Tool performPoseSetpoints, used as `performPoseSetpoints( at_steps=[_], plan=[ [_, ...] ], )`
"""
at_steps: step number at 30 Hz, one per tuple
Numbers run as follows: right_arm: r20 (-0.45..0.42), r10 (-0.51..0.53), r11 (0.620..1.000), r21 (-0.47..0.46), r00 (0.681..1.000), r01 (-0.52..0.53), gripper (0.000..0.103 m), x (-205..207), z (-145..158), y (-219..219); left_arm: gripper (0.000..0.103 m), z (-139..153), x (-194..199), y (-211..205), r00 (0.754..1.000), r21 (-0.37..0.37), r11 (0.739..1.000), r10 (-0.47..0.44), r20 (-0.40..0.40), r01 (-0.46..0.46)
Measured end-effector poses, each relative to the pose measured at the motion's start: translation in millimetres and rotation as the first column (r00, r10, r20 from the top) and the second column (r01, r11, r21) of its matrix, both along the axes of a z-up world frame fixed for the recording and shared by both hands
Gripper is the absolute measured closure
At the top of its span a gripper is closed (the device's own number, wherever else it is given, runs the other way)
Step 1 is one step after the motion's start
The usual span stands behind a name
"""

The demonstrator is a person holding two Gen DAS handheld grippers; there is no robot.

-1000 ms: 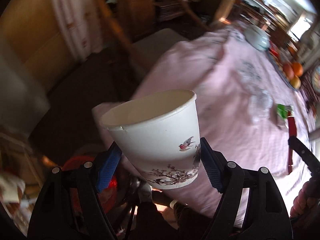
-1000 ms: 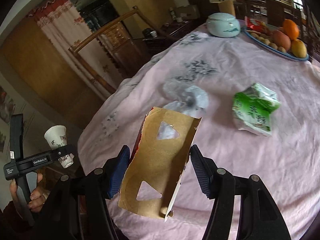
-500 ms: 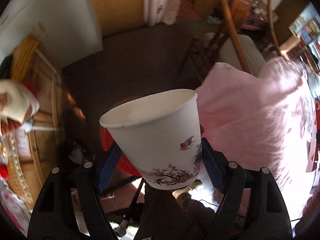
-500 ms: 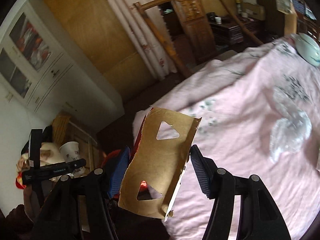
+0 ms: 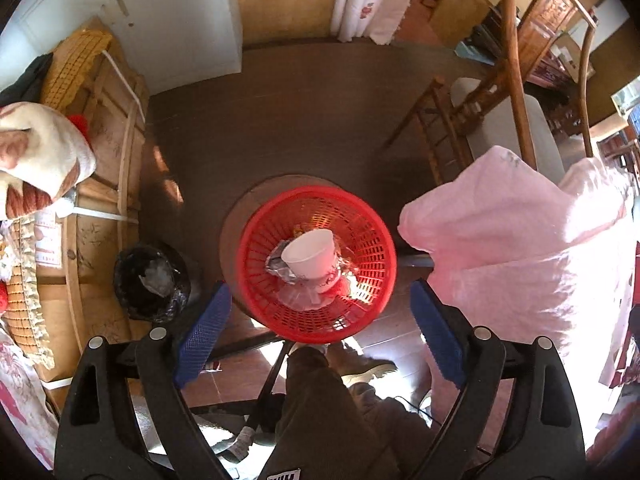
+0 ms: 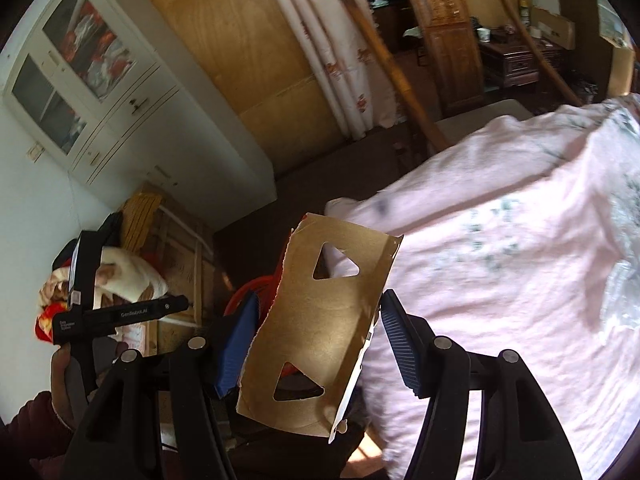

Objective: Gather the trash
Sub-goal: 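Carry paper cup and cardboard to the wastebasket and open both grippers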

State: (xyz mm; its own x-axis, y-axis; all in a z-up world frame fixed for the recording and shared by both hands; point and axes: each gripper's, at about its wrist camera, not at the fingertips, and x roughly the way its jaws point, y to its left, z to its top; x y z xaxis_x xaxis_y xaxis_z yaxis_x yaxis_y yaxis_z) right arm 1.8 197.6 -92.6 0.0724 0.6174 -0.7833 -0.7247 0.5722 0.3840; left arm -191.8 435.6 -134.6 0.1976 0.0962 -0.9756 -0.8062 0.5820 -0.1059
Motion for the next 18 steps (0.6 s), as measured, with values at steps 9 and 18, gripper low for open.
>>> performPoseSetpoints(
  at_steps=[9,18],
  plan=[
    [-0.027,0.203,0.979,-0.029,0.979,-0.203,0.041,-29.2,-7.2,54.8,0.015,5.6,-34.5,21.0,0.996,0.016,0.996,0.093,0.002,-0.093],
    [-0.033,0.381,0.923,-0.048,0.924,-0.382,0.04,-62.7,-6.8,112.9,0.015,6.3,-78.7,39.0,0.978,0.025,0.978,0.207,0.001,-0.207]
  ],
)
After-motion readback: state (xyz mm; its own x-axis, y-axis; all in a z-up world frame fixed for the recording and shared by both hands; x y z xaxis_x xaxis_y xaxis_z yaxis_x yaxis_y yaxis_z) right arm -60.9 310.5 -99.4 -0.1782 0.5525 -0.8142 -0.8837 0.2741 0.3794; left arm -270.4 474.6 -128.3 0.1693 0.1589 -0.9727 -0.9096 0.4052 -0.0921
